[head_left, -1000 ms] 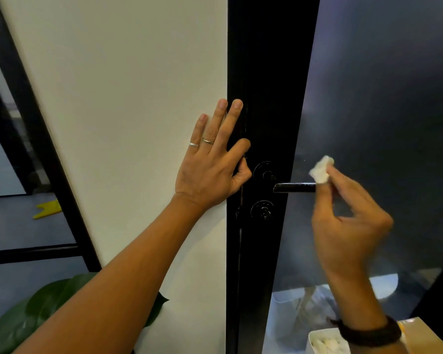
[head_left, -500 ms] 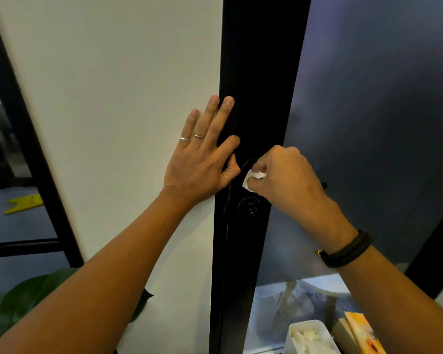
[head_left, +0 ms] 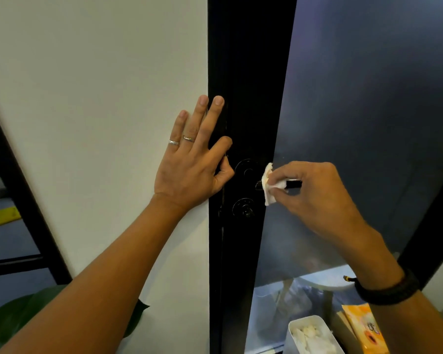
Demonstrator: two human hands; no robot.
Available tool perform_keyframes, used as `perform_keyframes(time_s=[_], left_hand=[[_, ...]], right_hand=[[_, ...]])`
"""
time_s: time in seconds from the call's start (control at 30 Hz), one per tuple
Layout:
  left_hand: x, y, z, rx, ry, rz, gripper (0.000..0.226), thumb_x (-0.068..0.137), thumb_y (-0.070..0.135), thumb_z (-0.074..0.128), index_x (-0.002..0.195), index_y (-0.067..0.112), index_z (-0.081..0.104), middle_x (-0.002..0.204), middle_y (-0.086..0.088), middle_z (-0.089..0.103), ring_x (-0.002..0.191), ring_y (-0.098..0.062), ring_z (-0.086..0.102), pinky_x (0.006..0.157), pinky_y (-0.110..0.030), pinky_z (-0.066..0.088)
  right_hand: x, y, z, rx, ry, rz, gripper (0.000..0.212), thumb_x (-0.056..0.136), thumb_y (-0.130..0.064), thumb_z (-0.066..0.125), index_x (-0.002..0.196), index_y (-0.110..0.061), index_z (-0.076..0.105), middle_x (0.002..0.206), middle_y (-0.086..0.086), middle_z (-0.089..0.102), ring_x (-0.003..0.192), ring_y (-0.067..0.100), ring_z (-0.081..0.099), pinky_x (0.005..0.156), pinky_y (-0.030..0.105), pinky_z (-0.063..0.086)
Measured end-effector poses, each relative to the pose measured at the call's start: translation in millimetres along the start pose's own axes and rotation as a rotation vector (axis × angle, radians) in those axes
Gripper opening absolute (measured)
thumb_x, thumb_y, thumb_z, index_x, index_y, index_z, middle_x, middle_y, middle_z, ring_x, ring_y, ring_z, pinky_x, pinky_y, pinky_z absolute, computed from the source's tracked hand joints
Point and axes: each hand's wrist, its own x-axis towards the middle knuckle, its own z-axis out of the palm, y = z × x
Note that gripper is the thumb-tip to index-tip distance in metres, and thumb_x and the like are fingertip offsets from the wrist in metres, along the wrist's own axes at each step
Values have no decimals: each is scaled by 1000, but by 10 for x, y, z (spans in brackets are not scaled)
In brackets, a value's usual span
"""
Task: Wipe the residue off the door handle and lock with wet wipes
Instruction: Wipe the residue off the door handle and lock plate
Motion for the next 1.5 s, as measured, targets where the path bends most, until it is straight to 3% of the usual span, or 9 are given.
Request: perform_keyframes(time_s=[0.17, 0.47, 0.7, 0.83, 0.93, 1.07, 1.2, 1.37, 1.5], left_hand=[[8, 13, -15, 0, -19, -6, 29, 104, 38, 46, 113, 21, 68, 173, -19, 23, 162, -41, 17, 133, -54, 15], [17, 18, 2, 23, -19, -10, 28, 103, 37, 48, 113, 21, 69, 173, -20, 24, 162, -41, 18, 134, -53, 12], [29, 21, -19, 19, -30, -12, 30, 103, 39, 47, 113, 20, 68, 173, -20, 23, 162, -42, 17, 133, -54, 13], [22, 17, -11, 19, -27, -12, 31, 104, 40, 46, 112, 20, 68, 173, -20, 24, 161, -42, 19, 133, -54, 14], [26, 30, -2, 27, -18, -14, 30, 103, 39, 46, 111, 20, 68, 172, -21, 26, 161, -43, 20, 133, -55, 16], [30, 28, -7, 33, -13, -15, 29, 102, 38, 48, 111, 20, 69, 172, -21, 27, 161, -43, 21, 133, -55, 16], [35, 22, -11, 22, -18, -13, 27, 101, 38, 50, 110, 20, 69, 171, -21, 28, 160, -43, 22, 132, -56, 18], [20, 5, 14, 16, -7, -11, 27, 101, 38, 53, 111, 20, 70, 171, -21, 28, 160, -43, 22, 132, -55, 17], [18, 18, -2, 11, -1, -7, 26, 101, 36, 52, 110, 20, 70, 170, -21, 30, 160, -43, 24, 132, -56, 20]], right_hand=[[120, -51, 132, -160, -110, -174, 26, 92, -18, 80, 117, -19, 80, 114, 5, 79, 100, 27, 76, 88, 49, 61], [-177, 757, -250, -140, 95, -131, 25, 88, -10, 81, 113, -8, 81, 110, 10, 79, 93, 27, 76, 81, 52, 64], [-60, 345, 229, -198, 109, -373, 22, 92, -11, 77, 114, -8, 79, 105, 8, 78, 88, 30, 74, 73, 48, 62], [-238, 699, 148, -144, 287, -257, 23, 93, -11, 80, 115, -11, 81, 113, 7, 78, 96, 26, 74, 78, 47, 62], [-494, 860, 186, -30, 502, -49, 26, 93, -8, 78, 118, -4, 78, 115, 12, 75, 101, 25, 72, 89, 30, 60], [-565, 477, 710, 505, 808, 394, 33, 94, -11, 78, 125, -4, 70, 111, 5, 77, 102, 19, 75, 89, 32, 62], [-216, 300, 1071, 932, 986, 572, 29, 92, -4, 78, 113, -11, 60, 93, -1, 79, 97, 14, 77, 90, 34, 61], [-254, 183, 1412, 846, 929, 631, 12, 94, -16, 78, 105, -20, 75, 102, 1, 76, 99, 22, 74, 91, 39, 60], [-63, 39, 1477, 557, 901, 415, 22, 98, -8, 71, 117, 3, 72, 109, -14, 63, 105, 10, 65, 95, 19, 50]])
